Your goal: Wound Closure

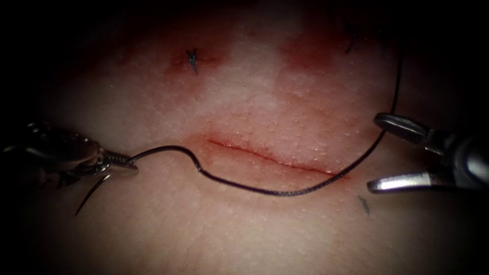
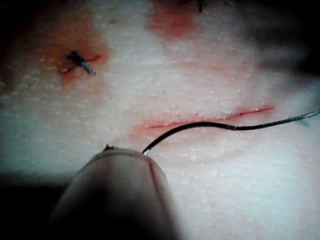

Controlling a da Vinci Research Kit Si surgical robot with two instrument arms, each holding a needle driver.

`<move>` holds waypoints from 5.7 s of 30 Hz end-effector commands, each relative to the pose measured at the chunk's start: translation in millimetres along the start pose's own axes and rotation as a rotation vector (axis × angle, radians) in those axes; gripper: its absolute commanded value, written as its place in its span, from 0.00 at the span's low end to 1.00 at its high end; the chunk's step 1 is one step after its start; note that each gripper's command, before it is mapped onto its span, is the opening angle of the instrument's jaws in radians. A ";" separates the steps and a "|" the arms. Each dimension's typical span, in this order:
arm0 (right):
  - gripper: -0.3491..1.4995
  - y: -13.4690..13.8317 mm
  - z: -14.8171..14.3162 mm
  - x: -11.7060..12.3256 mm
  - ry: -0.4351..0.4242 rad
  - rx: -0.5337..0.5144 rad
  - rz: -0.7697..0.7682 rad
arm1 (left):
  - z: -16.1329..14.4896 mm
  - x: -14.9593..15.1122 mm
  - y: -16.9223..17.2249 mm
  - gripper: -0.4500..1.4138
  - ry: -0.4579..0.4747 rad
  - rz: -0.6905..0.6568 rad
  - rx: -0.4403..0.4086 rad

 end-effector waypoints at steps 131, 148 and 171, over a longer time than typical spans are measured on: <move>0.00 1.1 15.5 -2.6 0.005 -0.239 0.563 | 1.9 11.4 10.0 0.99 0.713 -0.134 -0.538; 0.00 6.8 17.8 -7.3 0.095 -0.227 0.003 | 4.2 5.8 3.4 0.67 0.557 0.136 -0.228; 0.00 8.0 23.8 -7.4 0.137 -0.227 -0.249 | 15.0 0.2 2.8 0.05 0.297 0.459 -0.093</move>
